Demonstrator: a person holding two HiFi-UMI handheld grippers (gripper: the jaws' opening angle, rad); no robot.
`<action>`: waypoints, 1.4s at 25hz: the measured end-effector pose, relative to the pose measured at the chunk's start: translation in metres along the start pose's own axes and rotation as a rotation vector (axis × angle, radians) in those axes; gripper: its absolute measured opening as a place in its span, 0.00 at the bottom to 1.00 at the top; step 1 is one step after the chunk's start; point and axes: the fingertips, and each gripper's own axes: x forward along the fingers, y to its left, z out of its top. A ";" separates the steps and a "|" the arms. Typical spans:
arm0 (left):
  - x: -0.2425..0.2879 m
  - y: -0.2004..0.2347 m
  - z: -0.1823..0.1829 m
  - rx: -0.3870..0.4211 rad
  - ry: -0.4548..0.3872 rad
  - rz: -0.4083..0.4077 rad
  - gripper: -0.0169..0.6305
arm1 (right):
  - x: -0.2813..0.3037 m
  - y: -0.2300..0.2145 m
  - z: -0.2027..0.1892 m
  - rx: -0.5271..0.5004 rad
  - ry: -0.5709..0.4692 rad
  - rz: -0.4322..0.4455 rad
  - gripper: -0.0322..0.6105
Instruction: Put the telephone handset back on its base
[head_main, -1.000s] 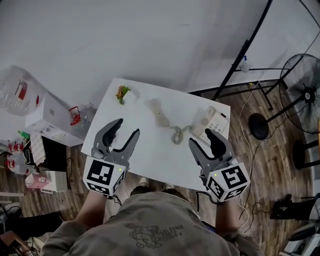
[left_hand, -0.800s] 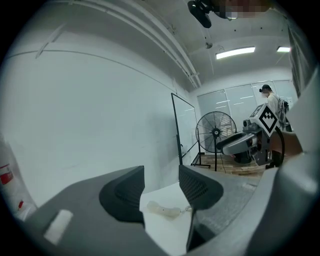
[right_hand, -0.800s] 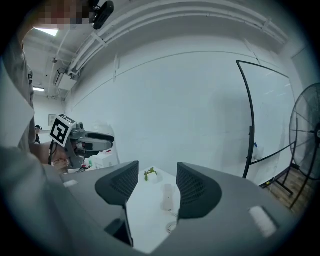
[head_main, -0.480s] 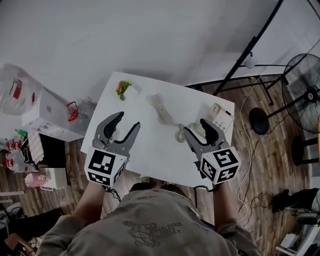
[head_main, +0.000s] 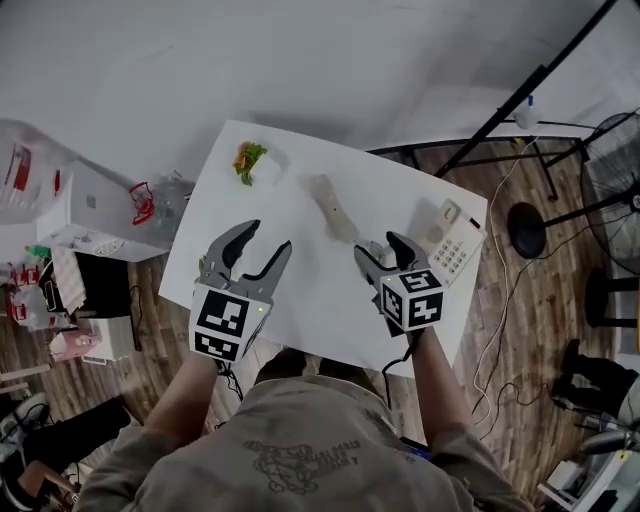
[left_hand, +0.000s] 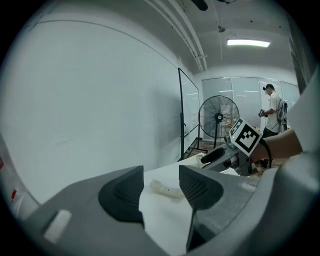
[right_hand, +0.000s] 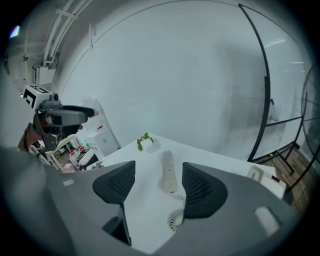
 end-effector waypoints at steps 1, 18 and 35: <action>0.006 0.002 -0.009 -0.013 0.020 -0.003 0.35 | 0.008 0.000 -0.005 -0.009 0.021 0.002 0.54; 0.052 0.034 -0.107 -0.133 0.237 -0.018 0.37 | 0.128 -0.032 -0.091 -0.048 0.266 -0.041 0.58; 0.045 0.046 -0.136 -0.188 0.268 0.020 0.37 | 0.185 -0.048 -0.115 -0.113 0.417 -0.051 0.55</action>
